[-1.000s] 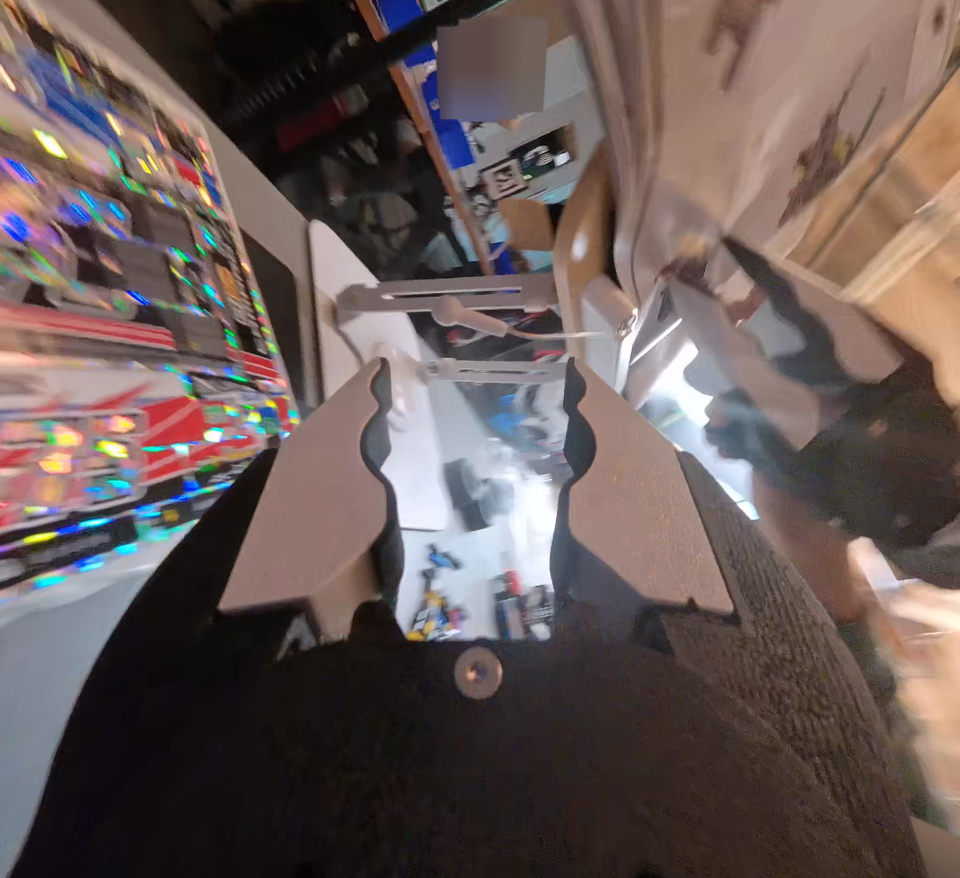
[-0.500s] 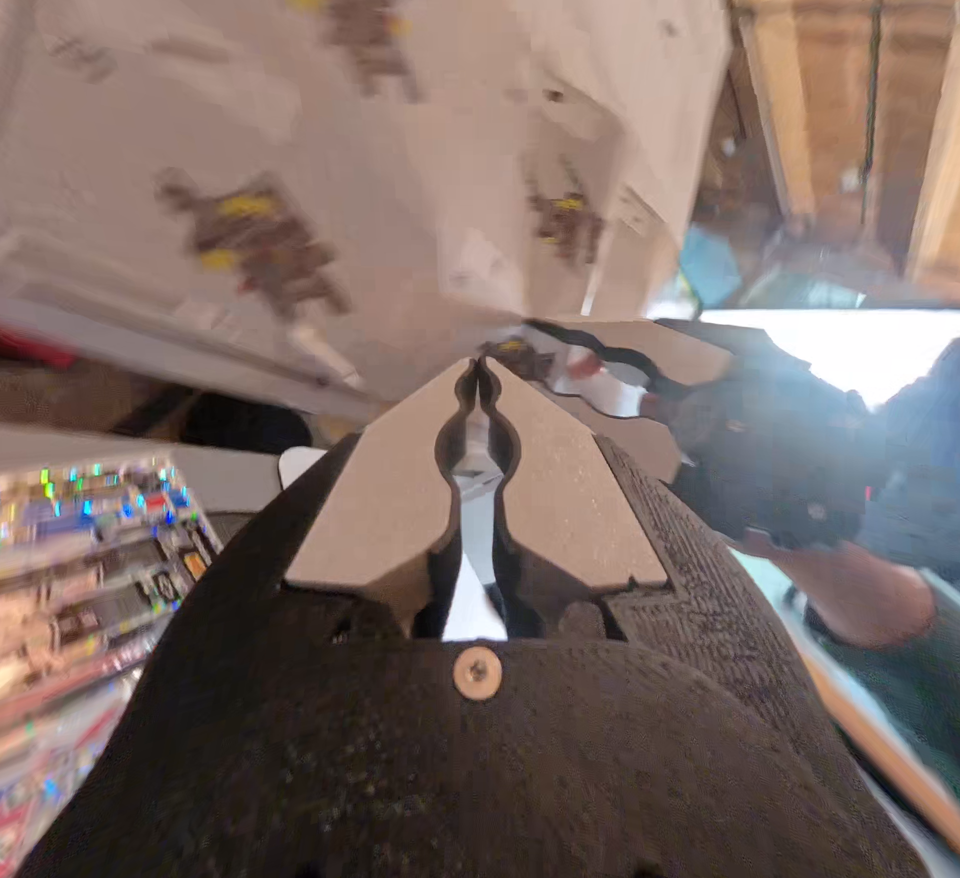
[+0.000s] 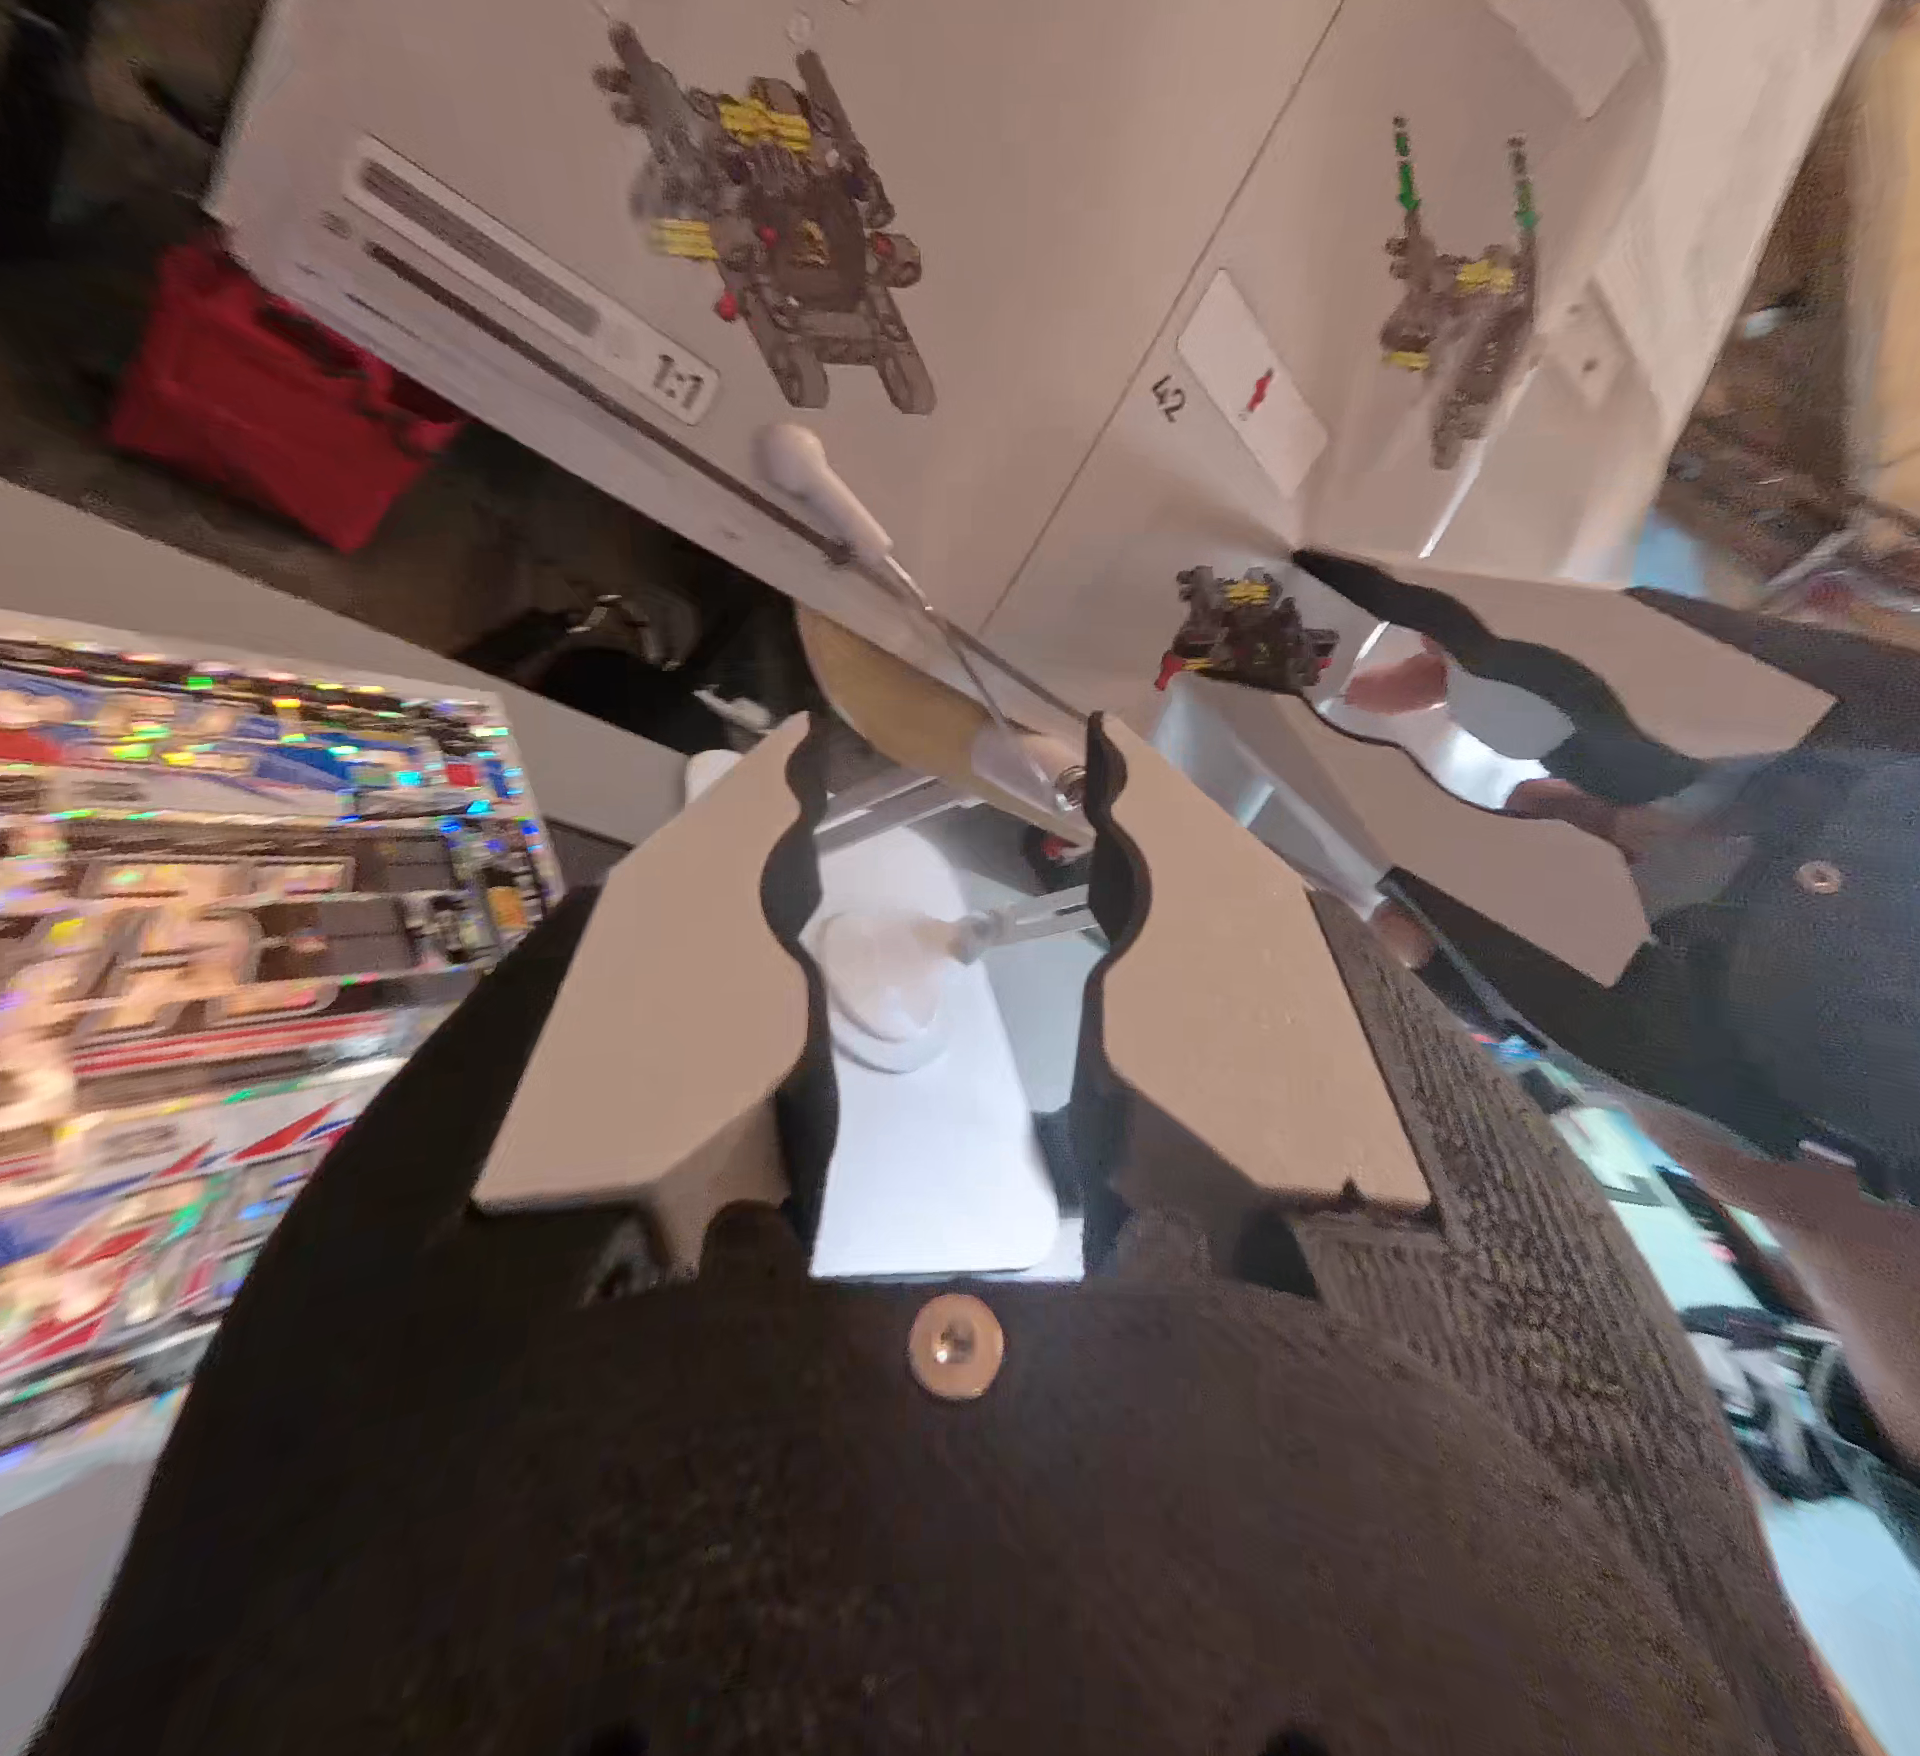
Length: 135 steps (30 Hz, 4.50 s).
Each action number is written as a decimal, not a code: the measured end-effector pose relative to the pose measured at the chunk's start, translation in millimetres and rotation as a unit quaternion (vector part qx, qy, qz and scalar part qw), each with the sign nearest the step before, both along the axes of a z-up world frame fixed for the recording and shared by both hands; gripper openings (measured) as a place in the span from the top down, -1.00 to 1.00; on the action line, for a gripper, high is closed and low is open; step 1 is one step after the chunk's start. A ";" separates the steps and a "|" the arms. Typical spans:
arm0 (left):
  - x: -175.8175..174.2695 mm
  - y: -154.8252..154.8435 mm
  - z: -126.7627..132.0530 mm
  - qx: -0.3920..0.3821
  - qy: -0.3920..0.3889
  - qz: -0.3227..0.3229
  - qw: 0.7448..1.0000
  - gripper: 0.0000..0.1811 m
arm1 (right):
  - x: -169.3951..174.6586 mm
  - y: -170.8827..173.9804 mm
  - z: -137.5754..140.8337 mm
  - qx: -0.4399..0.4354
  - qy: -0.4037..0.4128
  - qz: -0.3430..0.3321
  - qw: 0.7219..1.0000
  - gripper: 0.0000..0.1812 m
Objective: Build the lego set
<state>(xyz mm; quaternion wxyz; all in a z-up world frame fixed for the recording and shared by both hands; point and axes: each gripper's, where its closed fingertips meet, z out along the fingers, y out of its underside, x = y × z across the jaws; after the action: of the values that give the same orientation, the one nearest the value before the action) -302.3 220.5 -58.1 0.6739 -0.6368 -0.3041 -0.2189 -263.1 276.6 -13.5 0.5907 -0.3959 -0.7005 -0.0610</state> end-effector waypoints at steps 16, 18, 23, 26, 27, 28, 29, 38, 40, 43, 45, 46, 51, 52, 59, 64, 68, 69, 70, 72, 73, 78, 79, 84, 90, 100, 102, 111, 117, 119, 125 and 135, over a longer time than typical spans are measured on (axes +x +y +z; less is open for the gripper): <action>3.9 11.9 17.9 -0.043 0.226 0.011 0.973 0.97 | -0.1 3.2 -2.1 -0.011 0.002 -0.001 1.000 0.57; 1.7 10.2 12.8 -0.037 0.192 0.013 0.981 0.96 | 0.0 1.4 -3.1 -0.006 -0.002 0.001 1.000 0.57; 4.1 6.8 9.2 -0.015 0.196 0.028 0.980 0.95 | 0.5 -1.1 -7.7 0.011 -0.015 0.002 1.000 0.55; 4.5 7.9 7.5 -0.019 0.221 0.041 0.974 0.95 | 1.1 -2.5 -8.4 0.005 -0.020 0.004 1.000 0.53; 4.5 8.0 7.0 -0.025 0.240 0.045 0.969 0.94 | 1.6 -4.4 -8.3 -0.007 -0.020 0.007 1.000 0.52; 4.3 8.1 6.1 -0.031 0.247 0.046 0.967 0.94 | 2.4 -7.6 -7.3 -0.026 -0.017 0.013 0.999 0.51; 3.8 9.0 5.1 -0.034 0.242 0.041 0.969 0.94 | 3.7 -11.3 -4.3 -0.047 -0.010 0.021 0.999 0.50; 6.4 9.4 10.5 -0.059 0.310 0.040 0.948 0.96 | 39.1 28.5 32.8 -0.197 0.120 -0.046 0.972 0.38; 7.6 9.0 13.2 -0.068 0.342 0.052 0.936 0.95 | 31.8 22.6 20.7 -0.171 0.100 -0.031 0.980 0.45; 7.3 7.7 12.5 -0.062 0.346 0.047 0.935 0.95 | 24.6 19.7 14.9 -0.146 0.095 -0.038 0.984 0.43; 7.0 6.1 11.2 -0.050 0.349 0.038 0.935 0.96 | 23.6 19.8 14.7 -0.147 0.097 -0.040 0.984 0.43; 7.3 5.3 11.3 -0.045 0.360 0.036 0.931 0.96 | 23.6 19.8 14.7 -0.145 0.095 -0.039 0.984 0.44; 9.6 7.1 16.5 -0.039 0.433 0.045 0.899 0.97 | 23.4 20.1 14.5 -0.139 0.093 -0.041 0.985 0.44; 10.3 7.5 17.8 -0.039 0.445 0.046 0.894 0.98 | 23.2 20.0 14.5 -0.138 0.093 -0.040 0.985 0.44; 6.8 0.9 5.8 0.004 0.251 0.011 0.968 0.99 | 23.6 20.3 14.2 -0.132 0.092 -0.038 0.986 0.44; 10.4 3.9 15.0 -0.016 0.345 0.026 0.938 1.00 | 23.6 20.5 14.2 -0.128 0.090 -0.038 0.987 0.44; 11.3 13.0 20.1 -0.041 0.356 -0.006 0.933 1.00 | 23.5 21.1 14.2 -0.127 0.090 -0.038 0.987 0.44; 11.7 13.8 20.7 -0.041 0.354 -0.013 0.934 1.00 | 23.3 21.1 14.1 -0.127 0.090 -0.038 0.987 0.44; 11.6 14.4 20.5 -0.043 0.362 -0.013 0.931 1.00 | 23.2 21.2 14.2 -0.126 0.090 -0.039 0.987 0.44; 11.6 14.2 19.7 -0.047 0.372 -0.013 0.927 0.99 | 23.2 21.1 14.2 -0.125 0.090 -0.040 0.987 0.44; 11.7 13.1 19.2 -0.048 0.366 -0.015 0.929 0.98 | 23.5 20.9 14.3 -0.126 0.091 -0.040 0.987 0.44; 26.7 -8.2 32.0 -0.010 0.362 -0.007 0.932 0.76 | 43.1 -0.8 24.9 -0.184 0.167 -0.023 0.968 0.39; 35.7 -12.5 33.5 -0.007 0.380 -0.013 0.925 0.75 | 55.9 -9.2 24.9 -0.194 0.189 -0.017 0.963 0.39; 90.8 -18.1 37.0 -0.012 0.490 -0.071 0.869 0.76 | 159.6 -7.2 -13.3 -0.204 0.262 -0.060 0.942 0.55; 162.2 38.1 33.1 -0.066 0.490 -0.170 0.852 0.90 | 197.9 43.1 -78.1 -0.272 0.245 -0.129 0.922 0.57; 162.6 113.5 7.0 -0.198 0.538 -0.156 0.805 1.00 | 180.4 80.6 -87.9 -0.082 0.132 -0.200 0.967 1.00; 160.7 116.9 5.6 -0.204 0.531 -0.157 0.807 1.00 | 189.7 81.6 -73.0 0.026 0.080 -0.194 0.977 1.00; 158.9 117.6 5.3 -0.212 0.529 -0.167 0.804 1.00 | 191.1 84.8 -41.0 0.267 -0.124 -0.167 0.941 1.00; 158.8 116.6 4.9 -0.201 0.529 -0.168 0.807 1.00 | 179.9 97.4 -30.6 0.296 -0.143 -0.149 0.933 0.97; 158.6 116.8 4.5 -0.201 0.531 -0.168 0.806 1.00 | 175.8 100.6 -28.9 0.295 -0.134 -0.149 0.934 0.96; 158.7 116.4 3.5 -0.202 0.519 -0.175 0.812 1.00 | 188.7 89.0 -32.6 0.221 -0.087 -0.158 0.958 0.73; 162.5 78.2 29.5 -0.081 0.454 -0.166 0.872 0.93 | 247.0 -46.9 -72.8 -0.197 0.183 -0.091 0.959 0.70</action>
<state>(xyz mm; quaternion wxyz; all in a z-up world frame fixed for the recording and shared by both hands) -139.8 298.7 -28.6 0.6378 -0.7593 0.1290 0.0108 -16.1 229.7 -86.4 0.6109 -0.5707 -0.5398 0.0986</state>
